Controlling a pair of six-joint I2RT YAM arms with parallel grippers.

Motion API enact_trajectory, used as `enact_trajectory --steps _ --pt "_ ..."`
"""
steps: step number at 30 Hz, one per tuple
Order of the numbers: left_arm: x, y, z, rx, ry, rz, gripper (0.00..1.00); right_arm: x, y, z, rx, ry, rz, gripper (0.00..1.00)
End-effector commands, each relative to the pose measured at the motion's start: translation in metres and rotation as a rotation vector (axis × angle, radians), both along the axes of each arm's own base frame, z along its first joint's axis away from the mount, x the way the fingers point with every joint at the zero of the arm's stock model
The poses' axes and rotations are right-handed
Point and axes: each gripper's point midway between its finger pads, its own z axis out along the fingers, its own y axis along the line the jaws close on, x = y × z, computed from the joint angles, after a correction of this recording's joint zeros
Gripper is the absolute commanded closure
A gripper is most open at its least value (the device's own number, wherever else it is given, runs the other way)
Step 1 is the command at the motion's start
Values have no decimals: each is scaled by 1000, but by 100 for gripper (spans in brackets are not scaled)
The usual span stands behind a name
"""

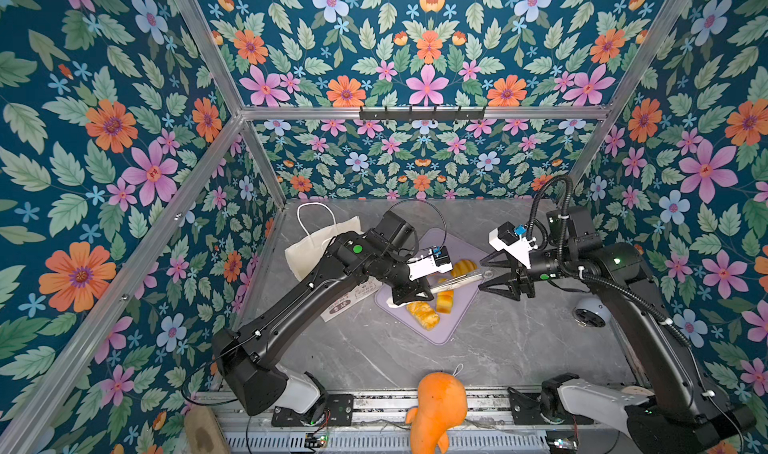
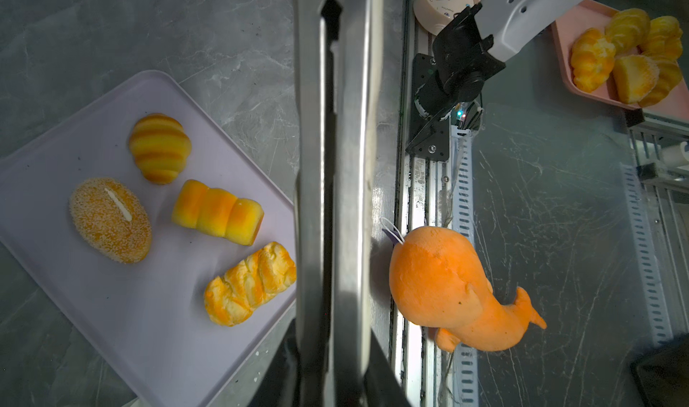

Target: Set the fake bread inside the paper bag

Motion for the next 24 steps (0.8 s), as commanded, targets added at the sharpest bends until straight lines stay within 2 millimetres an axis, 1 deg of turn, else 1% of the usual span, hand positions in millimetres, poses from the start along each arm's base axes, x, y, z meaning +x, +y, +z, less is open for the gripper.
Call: enact_trajectory --steps 1,6,8,11,13,16,18,21,24 --pt "0 -4 0 -6 -45 -25 74 -2 6 1 17 86 54 31" --pt "4 -6 -3 15 -57 -15 75 0 10 -2 1 176 85 32" --pt "6 -9 1 9 -68 -16 75 -3 16 -5 8 195 109 32" --pt "12 -10 7 7 -95 -8 75 -11 24 -18 -16 213 156 32" --pt "12 -10 10 7 -103 -12 75 -14 27 -27 -32 237 170 32" --pt "9 -10 11 12 -96 -27 75 -13 29 -40 -63 270 172 32" --pt "6 -10 12 8 -85 -39 75 -9 30 -47 -94 260 168 34" --pt "2 -11 12 -1 -78 -57 75 -6 33 -47 -94 234 174 34" --pt "3 -10 14 -6 -96 -50 75 -10 37 -46 -86 227 198 34"
